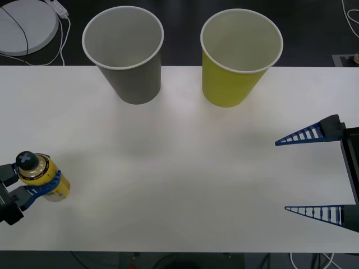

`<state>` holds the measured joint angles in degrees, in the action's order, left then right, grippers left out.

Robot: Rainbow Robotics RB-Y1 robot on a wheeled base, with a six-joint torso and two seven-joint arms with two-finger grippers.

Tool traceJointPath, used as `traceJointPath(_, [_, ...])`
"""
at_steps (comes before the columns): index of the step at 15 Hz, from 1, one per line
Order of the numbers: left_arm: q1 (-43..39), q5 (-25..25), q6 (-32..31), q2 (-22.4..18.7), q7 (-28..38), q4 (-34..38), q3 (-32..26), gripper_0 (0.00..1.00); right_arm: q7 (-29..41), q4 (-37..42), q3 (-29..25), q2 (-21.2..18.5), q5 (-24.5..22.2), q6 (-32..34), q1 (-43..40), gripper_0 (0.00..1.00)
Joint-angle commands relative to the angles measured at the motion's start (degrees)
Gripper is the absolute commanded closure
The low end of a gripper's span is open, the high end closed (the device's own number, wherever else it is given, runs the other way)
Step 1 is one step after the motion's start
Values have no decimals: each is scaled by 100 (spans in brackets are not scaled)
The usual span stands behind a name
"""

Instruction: Put the can into the green bin and the plastic bottle into the gray bin

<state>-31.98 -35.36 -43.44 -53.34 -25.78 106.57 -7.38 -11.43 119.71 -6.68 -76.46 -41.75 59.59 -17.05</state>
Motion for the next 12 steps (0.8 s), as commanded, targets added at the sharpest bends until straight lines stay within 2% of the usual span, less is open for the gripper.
traceJointPath(1, [-98, -85, 64, -1, 214, 65, -316, 100, 0, 0, 0, 0, 0, 0, 0, 0])
traceJointPath(3, [-106, -32, 196, -1, 231, 74, -413, 100, 0, 0, 0, 0, 0, 0, 0, 0])
traceJointPath(8, [-203, 73, 1083, -9, 381, 557, -448, 100, 0, 0, 0, 0, 0, 0, 0, 0])
traceJointPath(11, [-247, 47, 1083, -150, 548, 672, -598, 100, 0, 0, 0, 0, 0, 0, 0, 0])
traceJointPath(12, [-273, -59, 1083, -255, 785, 742, -642, 100, 0, 0, 0, 0, 0, 0, 0, 0])
